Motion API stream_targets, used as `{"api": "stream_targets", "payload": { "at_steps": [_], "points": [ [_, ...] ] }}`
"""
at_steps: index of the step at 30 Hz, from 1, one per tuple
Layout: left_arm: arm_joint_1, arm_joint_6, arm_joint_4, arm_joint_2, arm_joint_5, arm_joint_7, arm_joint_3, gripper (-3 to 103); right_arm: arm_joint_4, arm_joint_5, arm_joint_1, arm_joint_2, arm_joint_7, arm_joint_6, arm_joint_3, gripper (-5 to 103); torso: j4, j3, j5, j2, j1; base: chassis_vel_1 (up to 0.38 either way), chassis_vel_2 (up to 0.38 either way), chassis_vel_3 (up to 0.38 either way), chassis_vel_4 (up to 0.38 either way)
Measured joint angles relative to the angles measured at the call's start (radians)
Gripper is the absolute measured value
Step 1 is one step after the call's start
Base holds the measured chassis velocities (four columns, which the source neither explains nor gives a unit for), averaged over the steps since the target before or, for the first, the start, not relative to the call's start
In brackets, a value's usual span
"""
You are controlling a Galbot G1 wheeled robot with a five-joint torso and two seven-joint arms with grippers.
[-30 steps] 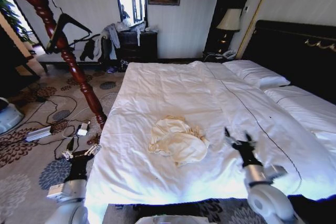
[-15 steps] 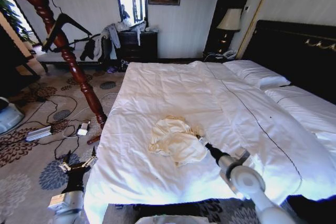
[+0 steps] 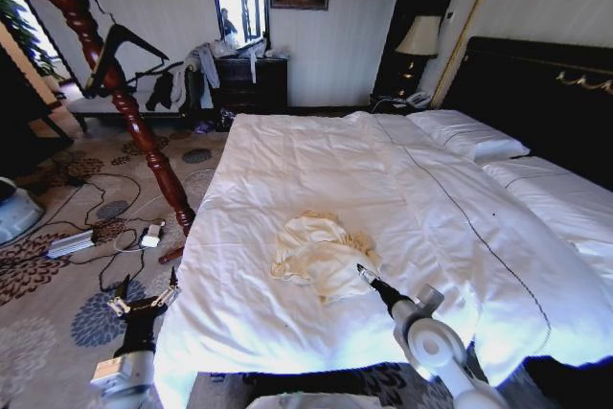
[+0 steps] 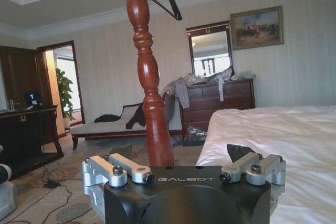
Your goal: Pick up the clothes from the bed and hang them on the clothes hanger.
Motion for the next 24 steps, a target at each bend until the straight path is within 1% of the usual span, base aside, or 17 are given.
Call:
{"api": "stream_targets", "payload": {
  "at_steps": [4,7,8,10,11,12,13,17,18,19,20,23,24],
  "points": [
    [0.001,-0.003,0.0,-0.011,0.018,-0.003,0.008,100,-0.018,-0.002,0.001,0.02,-0.003,0.012,-0.015,101,0.0,0.0,0.0001,0.0,0.0,0.0,0.0,0.0,0.0],
    [0.004,-0.007,-0.001,-0.016,0.022,-0.008,0.008,100,-0.031,-0.007,0.008,0.052,-0.018,0.029,-0.029,86,0.0002,0.0,0.0001,0.0,0.0,0.0,0.0,0.0,0.0],
    [0.004,-0.007,-0.001,-0.016,0.022,-0.008,0.008,100,-0.031,-0.007,0.008,0.052,-0.018,0.029,-0.029,86,0.0002,0.0,0.0001,0.0,0.0,0.0,0.0,0.0,0.0],
    [0.006,-0.008,-0.001,-0.017,0.021,-0.012,0.005,100,-0.033,-0.017,0.006,0.061,-0.025,0.039,-0.034,76,0.0001,0.0,0.0001,0.0,0.0,0.0,0.0,0.0,0.0],
    [0.006,-0.008,-0.001,-0.017,0.02,-0.015,0.003,100,-0.033,-0.024,0.005,0.064,-0.028,0.044,-0.036,76,0.0001,0.0,0.0001,0.0,0.0,0.0,0.0,0.0,0.0],
    [0.006,-0.008,-0.001,-0.017,0.018,-0.019,0.001,100,-0.034,-0.043,0.0,0.066,-0.036,0.057,-0.041,70,0.0001,0.0,0.0001,0.0,0.0,0.0,0.0,0.0,0.0],
    [0.006,-0.008,-0.001,-0.017,0.018,-0.019,0.001,100,-0.034,-0.043,0.0,0.066,-0.036,0.057,-0.041,70,0.0001,0.0,0.0001,0.0,0.0,0.0,0.0,0.0,0.0],
    [0.01,-0.011,0.008,-0.021,0.018,-0.024,0.004,100,-0.022,-0.083,-0.024,0.076,-0.047,0.077,-0.06,48,0.0001,0.0,0.0,0.0,0.0,0.0,0.0,0.0,0.0],
    [0.01,-0.011,0.008,-0.021,0.018,-0.024,0.004,100,-0.022,-0.083,-0.024,0.076,-0.047,0.077,-0.06,48,0.0001,0.0,0.0,0.0,0.0,0.0,0.0,0.0,0.0],
    [0.01,-0.012,0.011,-0.022,0.019,-0.024,0.005,100,-0.018,-0.094,-0.03,0.081,-0.051,0.081,-0.066,42,0.0001,0.0,0.0,0.0,0.0,0.0,0.0,0.0,0.0],
    [0.009,-0.012,0.013,-0.022,0.019,-0.025,0.005,100,-0.018,-0.105,-0.034,0.085,-0.054,0.085,-0.072,42,0.0001,0.0,0.0,0.0,0.0,0.0,0.0,0.0,0.0],
    [0.005,-0.013,0.018,-0.022,0.019,-0.027,0.006,100,-0.025,-0.159,-0.04,0.099,-0.071,0.108,-0.087,27,0.0001,0.0,0.0001,0.0,0.0,0.0,0.0,0.0,0.0],
    [0.005,-0.013,0.018,-0.022,0.019,-0.027,0.006,100,-0.025,-0.159,-0.04,0.099,-0.071,0.108,-0.087,27,0.0001,0.0,0.0001,0.0,0.0,0.0,0.0,0.0,0.0]
  ]
}}
